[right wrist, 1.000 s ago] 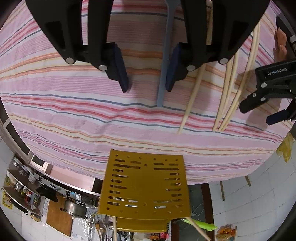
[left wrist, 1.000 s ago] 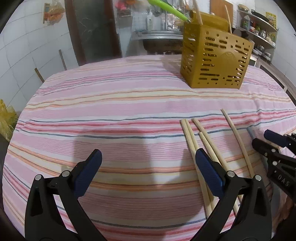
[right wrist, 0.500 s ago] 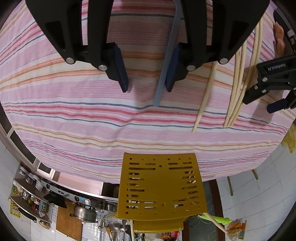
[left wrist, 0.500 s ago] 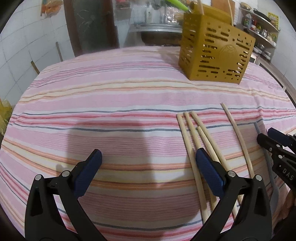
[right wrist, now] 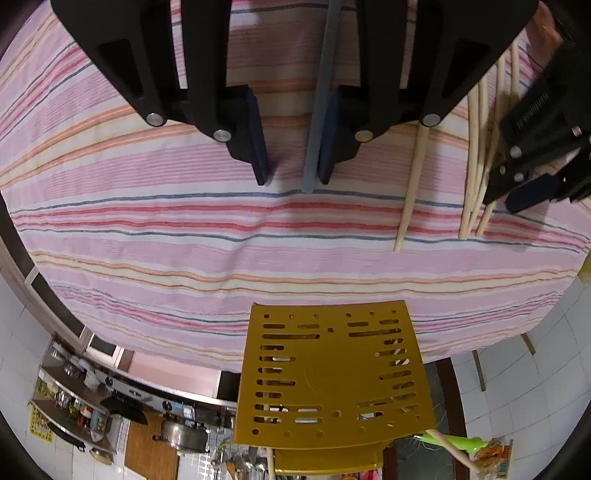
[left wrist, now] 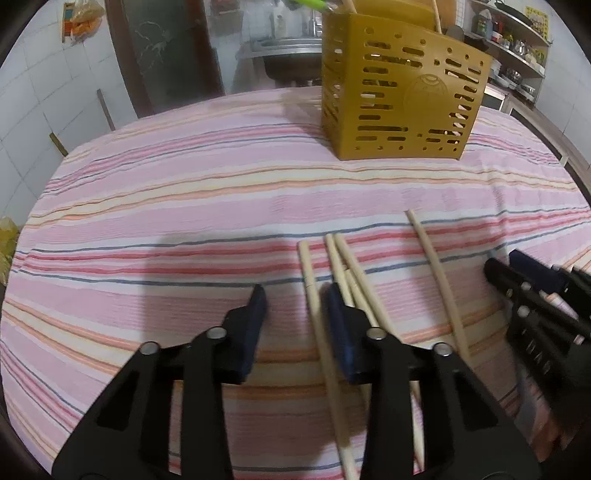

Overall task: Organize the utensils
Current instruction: 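Close the left tool on a wooden chopstick while the right tool grasps the blue spatula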

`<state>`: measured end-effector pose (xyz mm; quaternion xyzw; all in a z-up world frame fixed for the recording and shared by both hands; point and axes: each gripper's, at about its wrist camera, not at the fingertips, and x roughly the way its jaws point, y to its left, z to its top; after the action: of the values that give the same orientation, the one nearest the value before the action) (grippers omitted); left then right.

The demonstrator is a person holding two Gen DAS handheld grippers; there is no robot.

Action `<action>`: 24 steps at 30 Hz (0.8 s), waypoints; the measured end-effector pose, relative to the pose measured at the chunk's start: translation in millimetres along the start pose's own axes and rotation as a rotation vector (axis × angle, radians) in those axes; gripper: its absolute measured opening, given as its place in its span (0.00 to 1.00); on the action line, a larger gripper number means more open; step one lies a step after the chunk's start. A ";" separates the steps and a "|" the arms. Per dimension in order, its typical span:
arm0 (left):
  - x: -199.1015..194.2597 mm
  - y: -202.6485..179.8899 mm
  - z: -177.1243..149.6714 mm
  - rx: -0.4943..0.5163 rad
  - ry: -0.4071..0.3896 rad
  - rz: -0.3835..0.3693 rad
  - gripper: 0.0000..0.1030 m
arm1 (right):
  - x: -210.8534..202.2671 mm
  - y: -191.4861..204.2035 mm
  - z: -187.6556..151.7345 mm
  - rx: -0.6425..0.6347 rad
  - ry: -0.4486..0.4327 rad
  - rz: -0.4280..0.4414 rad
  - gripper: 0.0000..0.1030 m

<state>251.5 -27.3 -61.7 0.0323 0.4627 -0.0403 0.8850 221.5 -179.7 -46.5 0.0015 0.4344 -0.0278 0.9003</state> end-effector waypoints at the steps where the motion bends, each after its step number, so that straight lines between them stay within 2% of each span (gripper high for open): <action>1: 1.0 1.1 1.1 -0.006 0.001 -0.006 0.26 | -0.3 0.0 -1.0 0.002 -0.007 0.000 0.27; 4: 6.1 5.1 7.5 -0.038 -0.006 -0.022 0.20 | 0.1 1.8 0.4 0.002 -0.014 -0.003 0.17; 9: 8.1 4.8 7.0 -0.046 -0.024 -0.019 0.13 | 0.9 4.0 2.2 0.001 -0.027 -0.010 0.11; 10: 7.8 4.5 6.3 -0.043 -0.030 -0.016 0.08 | 0.2 3.3 2.0 0.004 -0.031 -0.009 0.10; 19: 0.7 7.3 2.2 -0.049 -0.053 -0.034 0.05 | -6.7 -0.8 2.5 0.019 -0.066 -0.005 0.08; 24: -12.9 9.9 -1.2 -0.042 -0.106 -0.028 0.05 | -12.6 -6.3 3.2 0.039 -0.102 0.015 0.08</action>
<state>244.2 -16.9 -51.6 0.0051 0.4164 -0.0444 0.9081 215.8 -185.5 -34.4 0.0209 0.3872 -0.0295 0.9213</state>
